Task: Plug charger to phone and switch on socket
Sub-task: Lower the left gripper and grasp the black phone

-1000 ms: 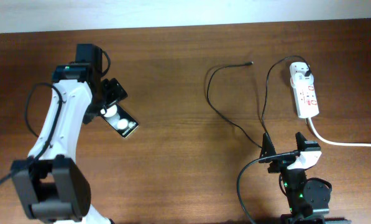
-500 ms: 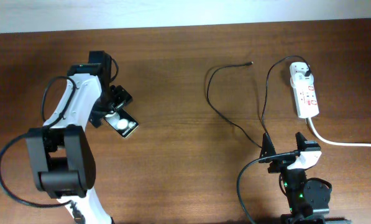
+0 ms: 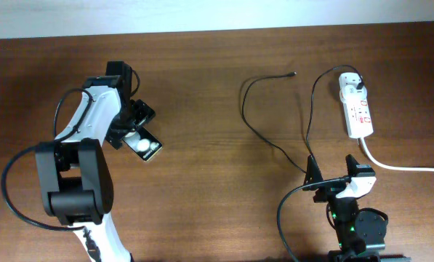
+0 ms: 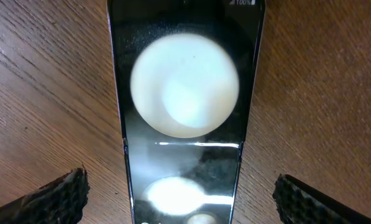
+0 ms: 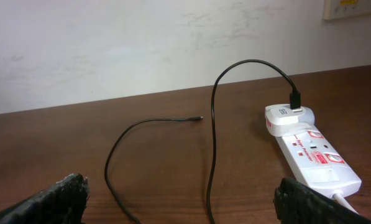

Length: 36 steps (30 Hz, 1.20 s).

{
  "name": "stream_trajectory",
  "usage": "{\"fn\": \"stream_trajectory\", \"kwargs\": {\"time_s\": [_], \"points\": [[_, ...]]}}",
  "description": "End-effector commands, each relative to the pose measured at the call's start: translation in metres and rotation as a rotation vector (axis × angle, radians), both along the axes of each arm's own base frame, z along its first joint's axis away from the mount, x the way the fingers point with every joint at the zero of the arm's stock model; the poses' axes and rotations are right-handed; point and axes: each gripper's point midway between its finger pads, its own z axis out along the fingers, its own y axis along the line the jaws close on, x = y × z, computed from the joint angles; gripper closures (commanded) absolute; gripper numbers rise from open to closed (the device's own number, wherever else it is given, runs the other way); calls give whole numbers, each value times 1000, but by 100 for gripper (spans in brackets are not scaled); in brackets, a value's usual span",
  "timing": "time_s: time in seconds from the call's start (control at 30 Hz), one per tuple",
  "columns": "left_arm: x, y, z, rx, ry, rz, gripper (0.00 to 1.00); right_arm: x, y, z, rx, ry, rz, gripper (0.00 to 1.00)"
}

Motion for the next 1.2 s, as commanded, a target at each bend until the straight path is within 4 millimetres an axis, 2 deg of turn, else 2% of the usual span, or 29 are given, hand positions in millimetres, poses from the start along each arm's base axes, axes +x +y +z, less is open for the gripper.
{"fn": "stream_trajectory", "kwargs": {"time_s": [0.0, 0.17, 0.4, 0.77, 0.97, 1.1, 1.17], "points": [[4, 7, -2, 23, -8, 32, 1, 0, -2, -2, -11, 1, -10, 1], [8, 6, -9, 21, -14, 32, 1, 0, -2, -2, -11, 1, -10, 1], [4, 6, -34, 19, 43, 31, 1, 0, -2, -2, -11, 1, -10, 1], [5, 5, -36, 13, 41, 38, 1, 0, -2, -2, -11, 1, -10, 1], [-1, 4, -53, 11, 85, 38, 1, 0, -2, -2, -11, 1, -10, 1], [-1, 4, -54, 11, 89, 38, 0, 0, -2, -2, -11, 1, -10, 1], [-2, 4, -54, 11, 90, 37, 7, 0, -2, -2, -11, 1, -10, 1]]}}
